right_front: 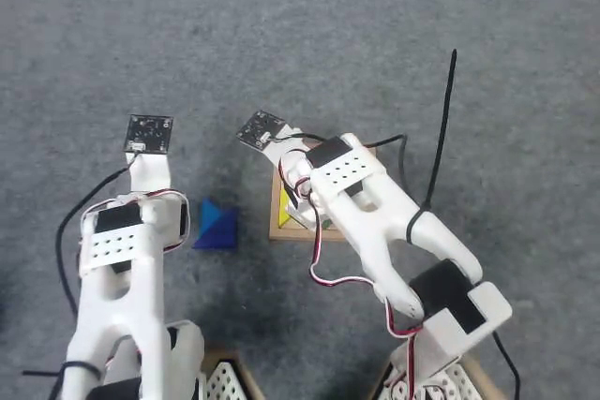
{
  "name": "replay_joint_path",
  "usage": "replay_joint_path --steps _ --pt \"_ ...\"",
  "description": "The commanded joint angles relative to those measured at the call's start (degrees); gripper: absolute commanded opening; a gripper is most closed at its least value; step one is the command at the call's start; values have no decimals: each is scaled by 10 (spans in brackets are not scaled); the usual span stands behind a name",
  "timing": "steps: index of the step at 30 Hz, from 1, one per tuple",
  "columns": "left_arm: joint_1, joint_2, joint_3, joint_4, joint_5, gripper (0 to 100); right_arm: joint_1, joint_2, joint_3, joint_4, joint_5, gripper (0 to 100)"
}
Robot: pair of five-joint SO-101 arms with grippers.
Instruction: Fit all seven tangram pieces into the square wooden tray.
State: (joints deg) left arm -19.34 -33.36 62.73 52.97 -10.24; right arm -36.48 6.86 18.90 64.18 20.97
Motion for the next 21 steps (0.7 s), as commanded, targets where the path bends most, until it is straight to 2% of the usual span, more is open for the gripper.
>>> replay_joint_path --steps 1,6,12,18,21 --pt "3 -2 -4 -1 -4 16 7 -4 -32 5 6 290" --pt "3 -3 -4 -1 -4 16 15 -8 -31 15 25 289" --pt "-1 -4 -7 -5 -4 16 87 -62 -28 43 -8 269" --pt "-1 0 -73 20 -18 16 139 -228 106 50 -38 61" --pt "0 1 -119 65 -28 24 189 -308 183 50 -40 6"
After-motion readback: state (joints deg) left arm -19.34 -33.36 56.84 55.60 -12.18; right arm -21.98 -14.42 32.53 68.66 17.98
